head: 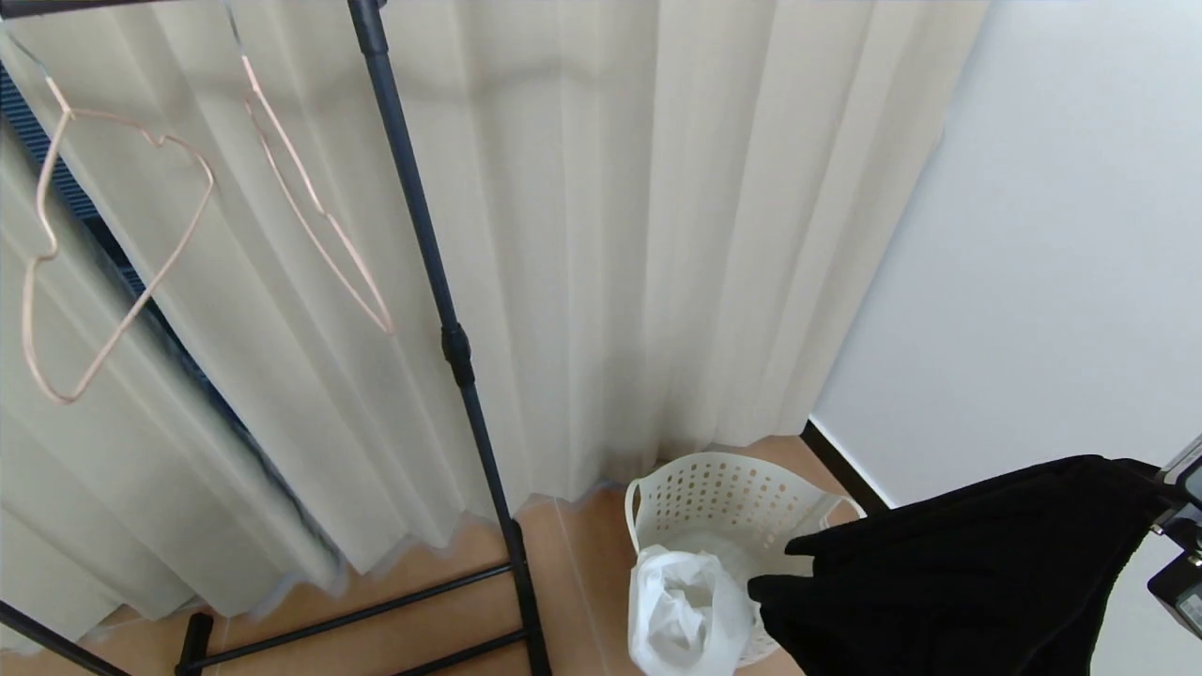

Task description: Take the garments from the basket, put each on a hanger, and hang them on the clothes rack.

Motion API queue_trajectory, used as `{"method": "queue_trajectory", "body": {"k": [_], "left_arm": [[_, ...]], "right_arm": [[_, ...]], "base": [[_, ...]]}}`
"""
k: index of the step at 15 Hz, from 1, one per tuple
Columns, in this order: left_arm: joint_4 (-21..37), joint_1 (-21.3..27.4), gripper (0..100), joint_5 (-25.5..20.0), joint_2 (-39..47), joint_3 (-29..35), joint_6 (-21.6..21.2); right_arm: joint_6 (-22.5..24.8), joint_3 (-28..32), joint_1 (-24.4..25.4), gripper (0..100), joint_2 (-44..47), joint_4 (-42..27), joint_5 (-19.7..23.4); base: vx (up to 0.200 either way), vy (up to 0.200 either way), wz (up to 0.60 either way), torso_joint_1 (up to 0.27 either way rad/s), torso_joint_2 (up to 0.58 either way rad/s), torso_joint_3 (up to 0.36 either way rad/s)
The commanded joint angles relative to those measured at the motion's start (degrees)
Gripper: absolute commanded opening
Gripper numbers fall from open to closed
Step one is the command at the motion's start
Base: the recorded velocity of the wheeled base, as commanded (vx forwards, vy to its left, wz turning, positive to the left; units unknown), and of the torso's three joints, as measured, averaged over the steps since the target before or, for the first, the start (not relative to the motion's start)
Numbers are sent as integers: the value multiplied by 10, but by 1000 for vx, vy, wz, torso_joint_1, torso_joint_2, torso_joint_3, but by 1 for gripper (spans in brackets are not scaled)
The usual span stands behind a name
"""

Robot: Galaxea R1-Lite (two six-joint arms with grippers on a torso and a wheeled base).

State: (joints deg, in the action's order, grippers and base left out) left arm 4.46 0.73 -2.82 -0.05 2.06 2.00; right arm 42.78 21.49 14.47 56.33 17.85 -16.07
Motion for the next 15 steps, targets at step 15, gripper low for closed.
{"method": "queue_trajectory", "body": {"k": [15], "left_arm": [[0,0,100,0,0,0,1]], "right_arm": [[1,-5,0,0,3,-2,1]], "base": [[0,0,0,216,-545,-210]]}}
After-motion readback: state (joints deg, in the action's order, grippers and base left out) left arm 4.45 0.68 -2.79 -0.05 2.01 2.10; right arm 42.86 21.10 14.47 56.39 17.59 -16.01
